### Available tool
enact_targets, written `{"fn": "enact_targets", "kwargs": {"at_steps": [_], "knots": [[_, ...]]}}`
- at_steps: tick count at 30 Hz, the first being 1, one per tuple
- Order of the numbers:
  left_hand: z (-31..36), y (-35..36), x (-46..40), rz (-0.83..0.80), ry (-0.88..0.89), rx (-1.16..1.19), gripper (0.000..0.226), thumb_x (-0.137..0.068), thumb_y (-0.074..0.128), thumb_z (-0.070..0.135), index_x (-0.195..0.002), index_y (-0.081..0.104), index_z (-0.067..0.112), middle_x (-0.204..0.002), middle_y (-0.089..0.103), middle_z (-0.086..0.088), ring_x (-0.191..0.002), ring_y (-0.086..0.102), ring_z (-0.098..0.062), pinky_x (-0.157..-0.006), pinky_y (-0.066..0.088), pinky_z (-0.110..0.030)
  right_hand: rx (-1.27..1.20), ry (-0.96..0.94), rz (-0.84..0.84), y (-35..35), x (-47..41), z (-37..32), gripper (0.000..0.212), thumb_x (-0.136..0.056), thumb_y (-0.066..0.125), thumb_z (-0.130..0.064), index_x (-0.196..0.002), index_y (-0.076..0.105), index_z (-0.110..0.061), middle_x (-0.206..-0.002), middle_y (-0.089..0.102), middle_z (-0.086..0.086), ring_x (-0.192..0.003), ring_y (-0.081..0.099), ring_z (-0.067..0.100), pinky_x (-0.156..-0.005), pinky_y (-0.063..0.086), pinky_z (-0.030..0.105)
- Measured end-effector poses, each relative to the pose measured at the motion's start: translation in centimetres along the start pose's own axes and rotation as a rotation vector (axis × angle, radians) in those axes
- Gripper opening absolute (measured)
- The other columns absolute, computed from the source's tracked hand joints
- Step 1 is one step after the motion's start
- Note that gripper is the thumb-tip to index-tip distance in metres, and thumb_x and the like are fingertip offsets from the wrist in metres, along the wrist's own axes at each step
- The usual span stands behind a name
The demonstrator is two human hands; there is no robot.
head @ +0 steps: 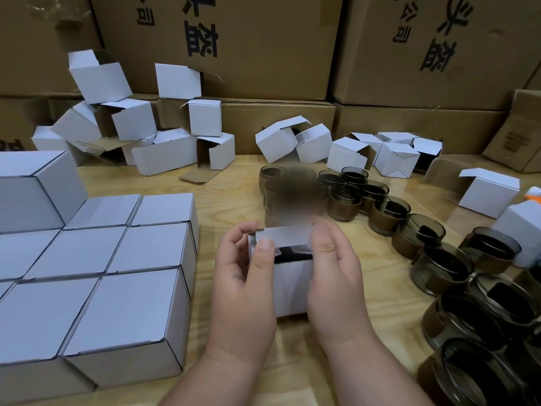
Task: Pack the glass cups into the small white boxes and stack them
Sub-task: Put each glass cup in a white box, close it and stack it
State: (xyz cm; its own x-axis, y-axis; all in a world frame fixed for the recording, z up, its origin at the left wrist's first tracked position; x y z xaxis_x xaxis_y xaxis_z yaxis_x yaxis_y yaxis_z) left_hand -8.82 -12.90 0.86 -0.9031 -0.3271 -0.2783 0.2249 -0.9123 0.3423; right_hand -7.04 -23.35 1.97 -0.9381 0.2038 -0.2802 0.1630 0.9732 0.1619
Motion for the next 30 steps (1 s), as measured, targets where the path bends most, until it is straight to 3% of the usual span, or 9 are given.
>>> {"fn": "enact_targets", "kwargs": {"at_steps": [3, 11, 30], "knots": [[-0.11, -0.09, -0.13, 0.005, -0.020, 0.003, 0.019, -0.087, 0.060, 0.040, -0.105, 0.066, 0.044, -0.104, 0.071, -0.001, -0.084, 0.067, -0.009, -0.064, 0.054, -0.024, -0.006, 0.026, -0.007, 0.07, 0.02, 0.03, 0.023, -0.091, 0.049, -0.050, -0.096, 0.070, -0.042, -0.100, 0.072, -0.018, -0.084, 0.067, 0.000, -0.065, 0.051, 0.015], [0.00, -0.05, -0.14, 0.022, -0.060, 0.016, 0.022, -0.086, 0.059, 0.038, -0.107, 0.066, 0.043, -0.103, 0.072, 0.005, -0.082, 0.067, -0.007, -0.062, 0.054, -0.022, -0.022, 0.047, 0.007, 0.13, 0.06, -0.06, 0.026, -0.092, 0.048, -0.048, -0.098, 0.070, -0.035, -0.096, 0.072, -0.015, -0.077, 0.065, -0.002, -0.059, 0.050, 0.014], [0.05, 0.15, 0.08, 0.025, -0.073, 0.060, 0.030, -0.080, 0.053, 0.021, -0.106, 0.067, 0.025, -0.085, 0.070, 0.015, -0.070, 0.064, 0.000, -0.054, 0.049, -0.016, -0.059, 0.135, -0.020, 0.06, 0.04, 0.17, 0.028, -0.084, 0.046, -0.038, -0.098, 0.070, -0.031, -0.101, 0.073, -0.003, -0.081, 0.065, 0.010, -0.058, 0.050, 0.022]]}}
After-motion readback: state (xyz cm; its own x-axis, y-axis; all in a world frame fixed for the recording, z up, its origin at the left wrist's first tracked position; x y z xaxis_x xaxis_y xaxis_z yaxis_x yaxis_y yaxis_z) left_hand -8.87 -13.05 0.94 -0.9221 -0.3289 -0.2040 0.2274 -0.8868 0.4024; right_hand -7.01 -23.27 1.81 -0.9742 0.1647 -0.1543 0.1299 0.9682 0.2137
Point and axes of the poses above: each hand's wrist, its own x-axis away from the middle knuckle, its own y-axis out of the palm, z = x × y, the point moved 2 cm from there along -x, towards the middle knuckle
